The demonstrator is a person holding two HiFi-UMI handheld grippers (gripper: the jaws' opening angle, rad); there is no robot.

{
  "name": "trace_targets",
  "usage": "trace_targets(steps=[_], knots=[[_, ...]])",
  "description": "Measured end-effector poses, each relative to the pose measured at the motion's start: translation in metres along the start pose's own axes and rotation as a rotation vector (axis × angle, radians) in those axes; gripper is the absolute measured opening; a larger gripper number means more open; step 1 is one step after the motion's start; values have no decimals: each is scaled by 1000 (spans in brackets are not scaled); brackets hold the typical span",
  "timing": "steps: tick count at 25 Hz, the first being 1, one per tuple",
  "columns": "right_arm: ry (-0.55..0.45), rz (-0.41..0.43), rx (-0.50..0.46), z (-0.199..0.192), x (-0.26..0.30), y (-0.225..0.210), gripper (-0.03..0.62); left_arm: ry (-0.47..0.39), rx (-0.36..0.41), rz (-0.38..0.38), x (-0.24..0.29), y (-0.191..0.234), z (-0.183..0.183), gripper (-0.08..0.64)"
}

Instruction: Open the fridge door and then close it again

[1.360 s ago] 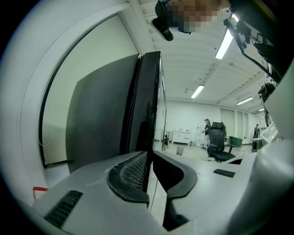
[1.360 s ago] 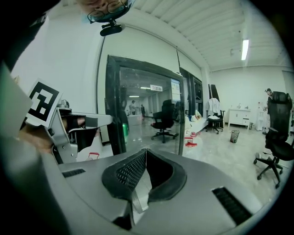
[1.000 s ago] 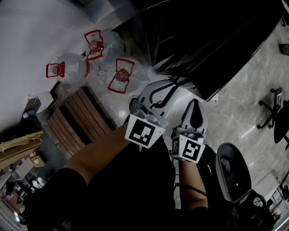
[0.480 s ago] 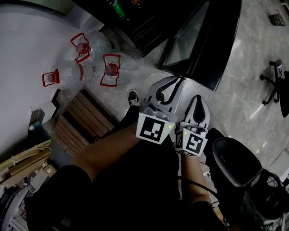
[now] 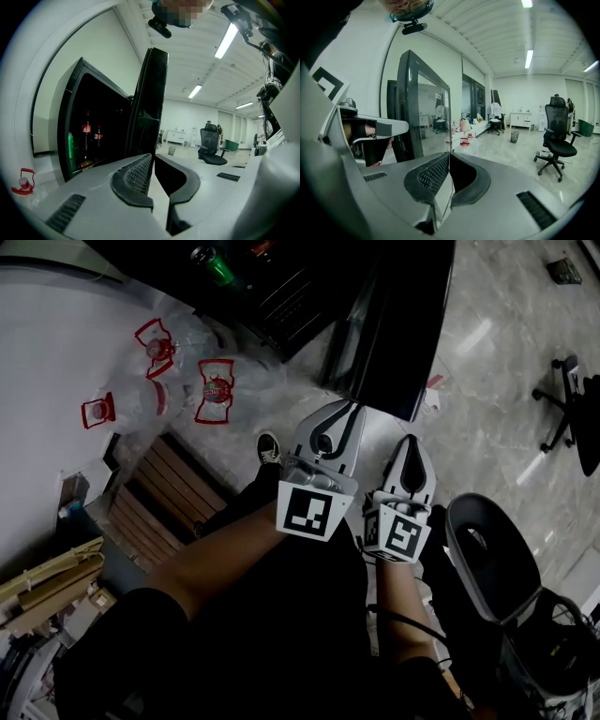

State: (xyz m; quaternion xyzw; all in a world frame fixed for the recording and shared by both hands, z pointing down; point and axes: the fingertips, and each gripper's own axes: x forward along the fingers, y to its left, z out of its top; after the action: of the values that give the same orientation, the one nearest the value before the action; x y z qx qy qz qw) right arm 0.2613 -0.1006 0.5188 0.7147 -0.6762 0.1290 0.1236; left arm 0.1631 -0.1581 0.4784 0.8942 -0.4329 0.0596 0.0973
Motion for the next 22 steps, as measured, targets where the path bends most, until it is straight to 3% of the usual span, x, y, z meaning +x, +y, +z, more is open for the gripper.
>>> trace_targets(steps=[6, 22], knots=[[7, 23, 1, -3, 8, 7, 15, 6, 49, -11, 1, 2, 0, 21], [9, 53, -10, -2, 14, 11, 15, -7, 39, 5, -2, 9, 0, 23]])
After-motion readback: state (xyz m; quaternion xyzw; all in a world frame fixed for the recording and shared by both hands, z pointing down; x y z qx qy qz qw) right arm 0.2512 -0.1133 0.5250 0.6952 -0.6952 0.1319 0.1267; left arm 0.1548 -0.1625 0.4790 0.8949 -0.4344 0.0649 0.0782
